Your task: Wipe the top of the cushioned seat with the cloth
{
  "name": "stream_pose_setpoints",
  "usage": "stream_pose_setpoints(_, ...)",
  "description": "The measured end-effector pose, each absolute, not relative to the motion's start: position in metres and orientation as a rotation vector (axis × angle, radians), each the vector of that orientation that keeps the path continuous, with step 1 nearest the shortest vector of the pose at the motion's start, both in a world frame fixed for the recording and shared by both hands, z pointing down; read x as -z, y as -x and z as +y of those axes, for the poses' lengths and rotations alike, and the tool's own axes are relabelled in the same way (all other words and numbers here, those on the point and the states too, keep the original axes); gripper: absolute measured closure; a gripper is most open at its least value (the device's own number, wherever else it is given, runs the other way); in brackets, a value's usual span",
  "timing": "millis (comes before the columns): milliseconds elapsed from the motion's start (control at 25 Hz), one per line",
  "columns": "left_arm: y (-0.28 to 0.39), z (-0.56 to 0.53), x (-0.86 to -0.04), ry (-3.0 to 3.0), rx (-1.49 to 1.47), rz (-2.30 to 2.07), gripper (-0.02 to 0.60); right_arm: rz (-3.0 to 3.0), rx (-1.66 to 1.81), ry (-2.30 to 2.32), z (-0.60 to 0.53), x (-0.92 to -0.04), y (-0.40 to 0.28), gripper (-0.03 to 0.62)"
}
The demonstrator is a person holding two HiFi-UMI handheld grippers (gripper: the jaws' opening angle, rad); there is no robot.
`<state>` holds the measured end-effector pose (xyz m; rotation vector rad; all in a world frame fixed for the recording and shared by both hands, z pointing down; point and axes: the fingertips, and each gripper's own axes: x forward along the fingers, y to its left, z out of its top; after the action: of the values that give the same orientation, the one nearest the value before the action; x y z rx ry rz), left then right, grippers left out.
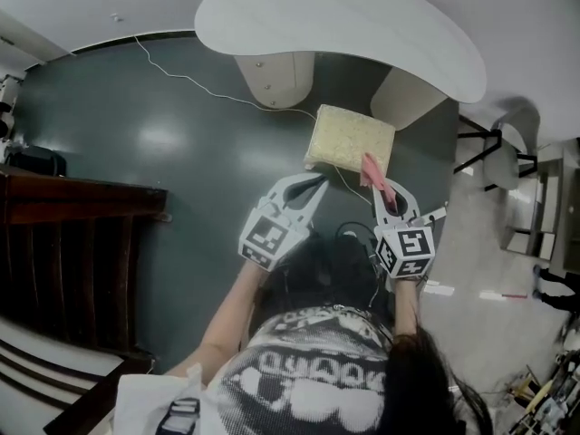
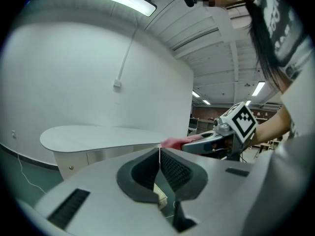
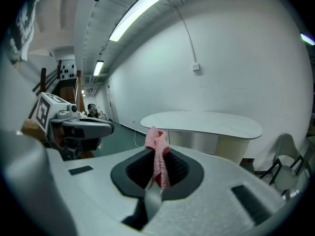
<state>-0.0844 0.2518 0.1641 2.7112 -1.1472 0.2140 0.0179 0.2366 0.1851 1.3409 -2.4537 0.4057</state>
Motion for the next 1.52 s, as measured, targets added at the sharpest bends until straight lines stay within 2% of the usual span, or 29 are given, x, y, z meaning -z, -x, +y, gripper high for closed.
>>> stream_pose_setpoints(520, 0.051, 0.170, -0.212, -2.702, -0.303, -1.076, 0.575, -2.394, -0.490, -1.313, 0.118, -0.264, -0.046, 0.582)
stream_pose_setpoints(760, 0.043, 0.095, -0.247, -2.688, -0.389, -1.101, 0.575, -2.338, -0.621, -1.250, 0.034, -0.351, -0.044, 0.582)
stream_pose_setpoints(1120, 0.041, -0.001, -0.336, -2.661, -0.457, -1.093, 0.575, -2.229, -1.074, -1.268, -0.053, -0.516, -0.025, 0.582)
stream_pose_setpoints(1520, 0.069, -0.029, -0.438, -2.599, -0.528, -1.019, 0.575, -2.121, -1.167, -1.191, -0.091, -0.647, 0.042, 0.582)
